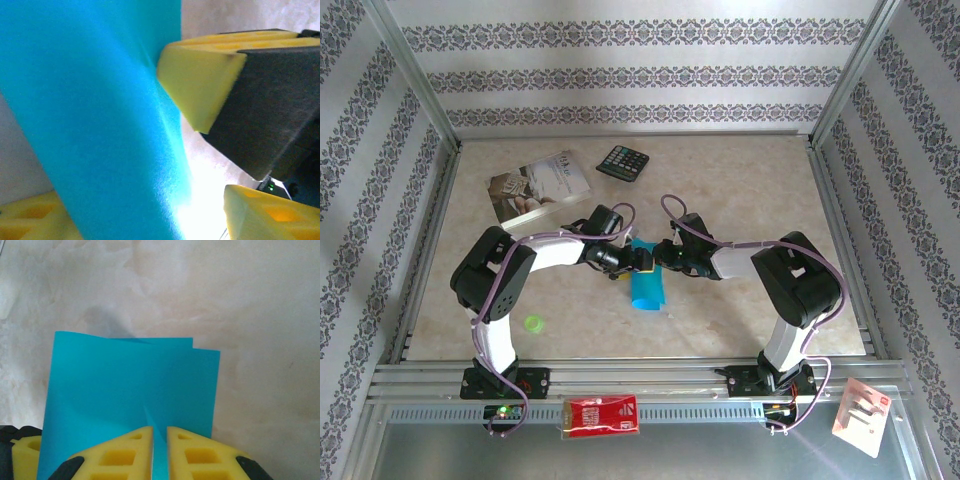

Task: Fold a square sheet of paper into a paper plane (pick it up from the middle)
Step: First fold the square sheet of paper in half at the center of the table.

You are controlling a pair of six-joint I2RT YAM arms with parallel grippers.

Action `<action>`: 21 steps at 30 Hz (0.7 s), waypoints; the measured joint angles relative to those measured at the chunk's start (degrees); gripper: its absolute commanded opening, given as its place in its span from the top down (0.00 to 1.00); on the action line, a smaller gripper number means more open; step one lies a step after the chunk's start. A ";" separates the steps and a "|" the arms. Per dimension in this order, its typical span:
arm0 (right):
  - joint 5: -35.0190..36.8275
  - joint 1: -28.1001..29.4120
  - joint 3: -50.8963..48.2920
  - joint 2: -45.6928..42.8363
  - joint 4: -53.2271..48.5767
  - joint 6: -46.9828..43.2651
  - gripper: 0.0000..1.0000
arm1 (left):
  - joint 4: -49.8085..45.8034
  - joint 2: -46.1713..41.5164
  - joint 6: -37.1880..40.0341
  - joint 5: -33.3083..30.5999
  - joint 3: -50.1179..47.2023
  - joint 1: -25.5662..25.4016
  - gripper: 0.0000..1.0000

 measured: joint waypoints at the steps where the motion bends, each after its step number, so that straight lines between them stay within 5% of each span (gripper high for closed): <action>1: 0.00 0.00 -0.04 0.00 0.11 0.00 0.84 | -0.72 -0.35 0.15 -0.76 0.02 0.00 0.26; 10: 0.02 0.00 -0.11 0.00 0.31 0.44 0.85 | -3.34 -1.88 0.55 -3.78 0.04 -0.04 0.24; 21: 0.22 0.11 -0.11 0.04 0.52 0.83 0.83 | -6.12 -1.44 0.00 -8.59 1.11 -1.42 0.47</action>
